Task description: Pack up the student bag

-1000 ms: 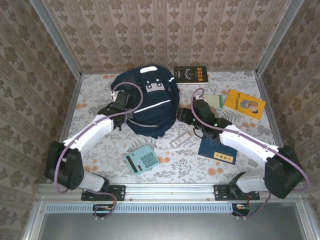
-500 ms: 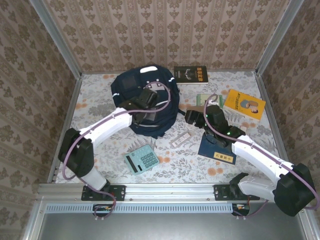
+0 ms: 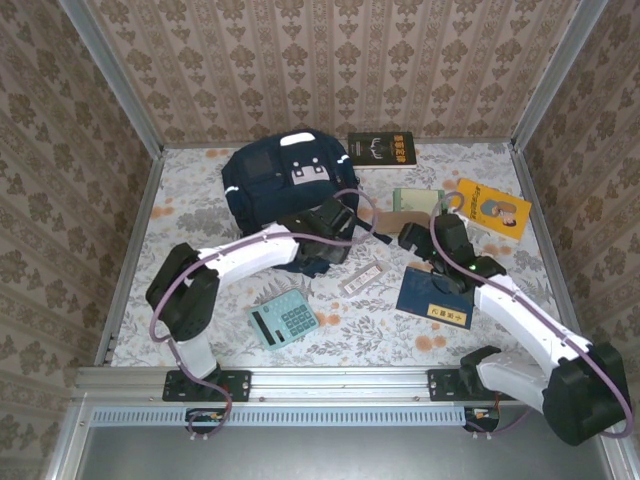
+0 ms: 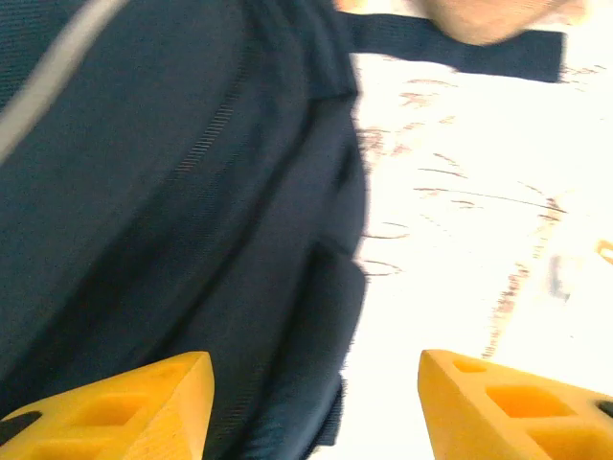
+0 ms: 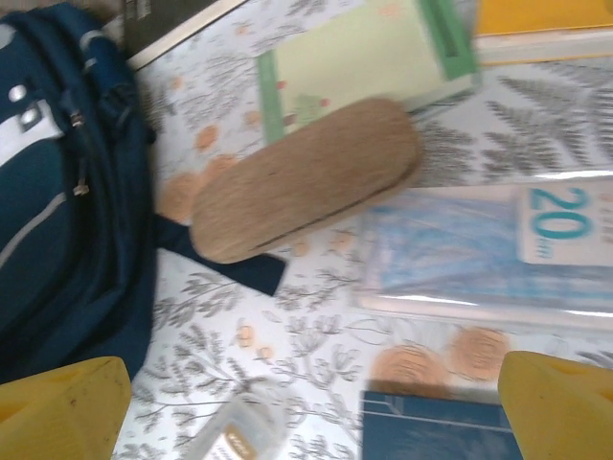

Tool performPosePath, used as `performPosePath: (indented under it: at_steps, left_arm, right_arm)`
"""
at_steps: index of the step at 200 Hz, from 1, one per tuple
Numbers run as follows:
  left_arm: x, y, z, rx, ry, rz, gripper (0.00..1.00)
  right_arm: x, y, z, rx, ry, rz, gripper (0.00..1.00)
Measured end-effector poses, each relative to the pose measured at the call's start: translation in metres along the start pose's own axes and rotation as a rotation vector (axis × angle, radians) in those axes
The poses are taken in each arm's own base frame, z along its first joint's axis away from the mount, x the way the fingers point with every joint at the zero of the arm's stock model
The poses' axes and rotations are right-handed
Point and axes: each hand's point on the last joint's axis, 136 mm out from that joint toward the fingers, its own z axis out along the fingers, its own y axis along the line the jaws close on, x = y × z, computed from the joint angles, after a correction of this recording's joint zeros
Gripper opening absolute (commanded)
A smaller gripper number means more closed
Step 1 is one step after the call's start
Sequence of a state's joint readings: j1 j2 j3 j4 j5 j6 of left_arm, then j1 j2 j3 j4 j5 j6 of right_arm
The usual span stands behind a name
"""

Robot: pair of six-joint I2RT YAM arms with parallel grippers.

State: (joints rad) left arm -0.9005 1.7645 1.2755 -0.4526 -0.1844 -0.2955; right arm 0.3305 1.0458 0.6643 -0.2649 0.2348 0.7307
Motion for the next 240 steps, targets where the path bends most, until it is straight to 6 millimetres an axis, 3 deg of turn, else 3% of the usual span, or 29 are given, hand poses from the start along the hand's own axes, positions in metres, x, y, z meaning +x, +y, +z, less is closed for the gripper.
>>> performPosePath:
  at_steps: [55, 89, 114, 171, 199, 240]
  left_arm:
    - [0.019, -0.072, 0.005, 0.133, -0.022, 0.083, 0.59]
    - [0.04, -0.098, 0.008, 0.215, 0.0, 0.104, 0.54]
    - [0.051, -0.115, 0.013, 0.256, 0.021, 0.124, 0.49]
    - [0.079, -0.147, 0.038, 0.31, 0.112, 0.151, 0.45]
    - [0.073, -0.142, 0.041, 0.29, 0.115, 0.118, 0.45]
    - [0.065, -0.112, 0.047, 0.259, 0.105, 0.029, 0.45]
  right_arm:
    - [0.007, -0.072, -0.033, 0.192, -0.081, 0.128, 1.0]
    - [0.033, -0.13, -0.037, 0.328, -0.078, 0.252, 0.99]
    - [0.051, -0.157, -0.036, 0.395, -0.042, 0.319, 0.99]
    - [0.064, -0.161, -0.028, 0.388, 0.046, 0.386, 1.0]
    - [0.071, -0.154, -0.019, 0.355, 0.104, 0.392, 1.0]
    - [0.077, -0.14, -0.011, 0.28, 0.153, 0.408, 1.0]
